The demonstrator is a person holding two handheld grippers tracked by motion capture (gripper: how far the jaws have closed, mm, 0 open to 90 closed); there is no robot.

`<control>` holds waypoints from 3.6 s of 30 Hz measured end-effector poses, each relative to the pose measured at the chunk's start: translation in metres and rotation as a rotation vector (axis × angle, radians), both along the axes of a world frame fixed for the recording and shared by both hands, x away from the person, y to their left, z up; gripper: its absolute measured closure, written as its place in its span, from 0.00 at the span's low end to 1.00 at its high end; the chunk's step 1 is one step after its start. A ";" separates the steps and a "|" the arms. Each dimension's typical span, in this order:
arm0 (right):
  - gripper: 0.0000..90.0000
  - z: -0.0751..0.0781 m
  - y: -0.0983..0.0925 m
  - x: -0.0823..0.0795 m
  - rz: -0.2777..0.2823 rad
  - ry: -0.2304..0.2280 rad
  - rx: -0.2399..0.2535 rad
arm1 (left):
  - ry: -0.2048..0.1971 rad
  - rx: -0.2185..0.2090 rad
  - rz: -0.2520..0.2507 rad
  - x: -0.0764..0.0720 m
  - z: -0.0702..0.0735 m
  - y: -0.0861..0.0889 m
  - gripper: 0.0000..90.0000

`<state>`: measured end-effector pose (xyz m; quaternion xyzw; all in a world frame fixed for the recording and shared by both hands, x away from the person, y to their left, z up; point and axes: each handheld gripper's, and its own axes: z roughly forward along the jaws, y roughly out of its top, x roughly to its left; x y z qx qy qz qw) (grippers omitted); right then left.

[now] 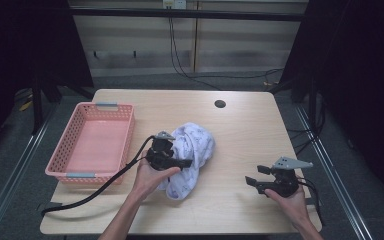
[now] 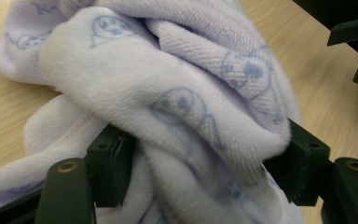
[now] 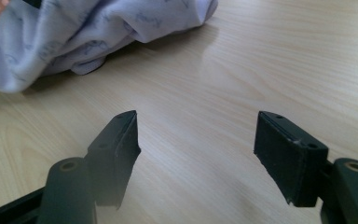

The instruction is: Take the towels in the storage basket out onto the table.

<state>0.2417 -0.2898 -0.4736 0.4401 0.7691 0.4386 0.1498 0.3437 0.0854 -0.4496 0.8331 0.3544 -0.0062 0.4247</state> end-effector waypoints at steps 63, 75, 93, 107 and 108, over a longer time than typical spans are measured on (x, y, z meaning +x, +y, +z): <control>0.55 0.037 0.010 0.005 0.014 -0.108 -0.002 | -0.001 -0.074 -0.056 -0.059 -0.016 0.042 0.91; 0.45 0.012 0.097 0.006 0.240 -0.005 0.025 | 0.011 -0.007 -0.187 -0.073 -0.032 -0.016 0.86; 0.93 0.033 0.034 0.040 0.079 -0.060 0.012 | 0.013 -0.020 -0.032 -0.033 -0.036 0.041 0.49; 0.92 0.060 0.010 0.058 0.059 -0.095 0.055 | -0.063 -0.226 -0.047 -0.046 0.012 0.052 0.93; 0.92 0.066 0.006 0.061 0.043 -0.108 0.052 | -0.068 -0.243 -0.016 -0.043 0.016 0.058 0.93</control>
